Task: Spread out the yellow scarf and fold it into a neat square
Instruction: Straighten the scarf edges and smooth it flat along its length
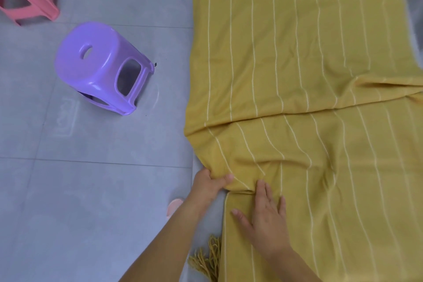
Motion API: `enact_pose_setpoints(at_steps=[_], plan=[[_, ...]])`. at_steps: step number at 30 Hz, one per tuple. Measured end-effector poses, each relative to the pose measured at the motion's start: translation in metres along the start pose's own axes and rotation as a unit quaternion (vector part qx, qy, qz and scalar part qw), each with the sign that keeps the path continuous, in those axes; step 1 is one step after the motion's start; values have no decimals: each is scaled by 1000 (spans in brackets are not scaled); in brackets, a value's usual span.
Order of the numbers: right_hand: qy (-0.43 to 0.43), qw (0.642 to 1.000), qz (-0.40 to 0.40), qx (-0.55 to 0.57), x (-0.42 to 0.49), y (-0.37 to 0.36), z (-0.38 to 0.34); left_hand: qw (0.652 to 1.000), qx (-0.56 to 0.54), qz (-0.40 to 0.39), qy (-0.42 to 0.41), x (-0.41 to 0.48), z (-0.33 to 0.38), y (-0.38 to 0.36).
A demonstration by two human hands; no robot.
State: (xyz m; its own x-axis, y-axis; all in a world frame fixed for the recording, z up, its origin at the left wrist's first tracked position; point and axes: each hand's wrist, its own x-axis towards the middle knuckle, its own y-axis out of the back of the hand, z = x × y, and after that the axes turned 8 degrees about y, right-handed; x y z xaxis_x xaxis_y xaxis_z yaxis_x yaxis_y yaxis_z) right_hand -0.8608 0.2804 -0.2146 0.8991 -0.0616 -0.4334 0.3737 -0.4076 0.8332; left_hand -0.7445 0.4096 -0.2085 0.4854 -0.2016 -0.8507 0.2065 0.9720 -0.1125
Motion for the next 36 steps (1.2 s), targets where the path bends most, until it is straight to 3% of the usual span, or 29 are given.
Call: enact_pose_setpoints(at_steps=[4,7,9,11,13,15,17,22,25,30,33,36], plan=[[10,999,-8,-51,-19,-8,10,991,-1,110,-72,-3,-8,-6],[52,996,-35,-66,-47,-24,16,966,122,190,-122,-6,-9,-3],[67,993,-53,-76,-68,-36,24,951,184,220,-119,-3,-8,6],[72,991,-64,-89,-86,-45,33,954,161,237,-91,3,-6,22],[75,992,-51,-90,-97,-50,42,980,38,185,-57,2,-2,31],[71,993,-45,-79,-101,-50,46,995,-66,66,-26,-6,-4,26],[66,995,-36,-70,-101,-49,46,998,-49,20,-24,-20,-10,14],[60,996,-19,-65,-100,-41,51,998,0,39,-39,-32,-33,-3],[67,996,-27,-58,-105,-36,63,991,25,114,-68,-36,-42,-6],[127,986,-64,-88,-114,-27,94,970,-38,213,-114,-51,-44,-17],[164,978,-75,-107,-122,-24,120,973,-46,199,-111,-54,-49,-19],[201,969,-67,-128,-130,-21,142,991,-26,126,-34,-61,-60,-13]])
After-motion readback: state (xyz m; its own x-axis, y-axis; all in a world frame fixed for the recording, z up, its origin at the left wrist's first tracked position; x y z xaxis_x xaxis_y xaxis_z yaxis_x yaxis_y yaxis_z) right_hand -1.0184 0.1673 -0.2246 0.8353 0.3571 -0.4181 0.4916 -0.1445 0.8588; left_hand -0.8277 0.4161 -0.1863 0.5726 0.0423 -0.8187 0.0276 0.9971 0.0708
